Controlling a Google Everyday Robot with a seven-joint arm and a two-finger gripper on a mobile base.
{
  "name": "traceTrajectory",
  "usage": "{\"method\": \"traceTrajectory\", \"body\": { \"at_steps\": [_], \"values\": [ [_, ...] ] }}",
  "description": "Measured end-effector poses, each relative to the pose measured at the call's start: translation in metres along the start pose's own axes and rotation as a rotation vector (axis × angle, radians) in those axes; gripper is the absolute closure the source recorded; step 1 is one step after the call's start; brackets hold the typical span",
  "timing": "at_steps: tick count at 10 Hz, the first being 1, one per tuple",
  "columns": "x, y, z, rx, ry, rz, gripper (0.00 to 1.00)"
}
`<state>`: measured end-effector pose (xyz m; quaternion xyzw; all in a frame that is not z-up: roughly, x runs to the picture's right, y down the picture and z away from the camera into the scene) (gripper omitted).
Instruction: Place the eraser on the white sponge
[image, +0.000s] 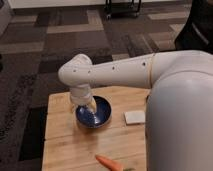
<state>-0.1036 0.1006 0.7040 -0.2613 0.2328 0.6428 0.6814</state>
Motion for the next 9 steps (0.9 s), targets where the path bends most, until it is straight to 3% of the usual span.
{"method": "traceTrajectory", "body": {
  "at_steps": [7,9],
  "values": [
    [-0.001,-0.003,-0.002,0.004,-0.005,0.009,0.35],
    [-0.012,-0.061,-0.013,0.07,-0.044,0.132,0.35]
  ]
}}
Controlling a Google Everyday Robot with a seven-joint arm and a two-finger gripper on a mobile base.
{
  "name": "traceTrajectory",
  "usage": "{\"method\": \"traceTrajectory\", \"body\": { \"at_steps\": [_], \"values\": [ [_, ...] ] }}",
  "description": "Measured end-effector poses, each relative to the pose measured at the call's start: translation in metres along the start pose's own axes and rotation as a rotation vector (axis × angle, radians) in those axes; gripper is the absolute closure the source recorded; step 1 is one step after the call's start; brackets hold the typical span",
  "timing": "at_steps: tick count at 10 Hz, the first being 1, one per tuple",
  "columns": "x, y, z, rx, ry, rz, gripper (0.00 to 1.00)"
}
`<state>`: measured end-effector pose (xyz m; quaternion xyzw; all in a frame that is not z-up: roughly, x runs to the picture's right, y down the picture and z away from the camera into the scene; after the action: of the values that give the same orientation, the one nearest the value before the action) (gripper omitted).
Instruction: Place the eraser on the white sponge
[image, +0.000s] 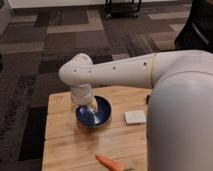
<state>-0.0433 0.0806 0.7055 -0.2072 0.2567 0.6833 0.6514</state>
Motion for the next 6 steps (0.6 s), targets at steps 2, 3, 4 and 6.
{"method": "traceTrajectory", "body": {
  "at_steps": [2,3,4,6],
  "values": [
    [-0.017,-0.054,-0.01,0.012,-0.025,0.087,0.35],
    [-0.022,-0.071,-0.012,0.007,-0.026,0.105,0.35],
    [-0.035,-0.107,-0.01,0.006,-0.023,0.134,0.35],
    [-0.057,-0.148,-0.003,-0.004,-0.014,0.145,0.35]
  ]
}}
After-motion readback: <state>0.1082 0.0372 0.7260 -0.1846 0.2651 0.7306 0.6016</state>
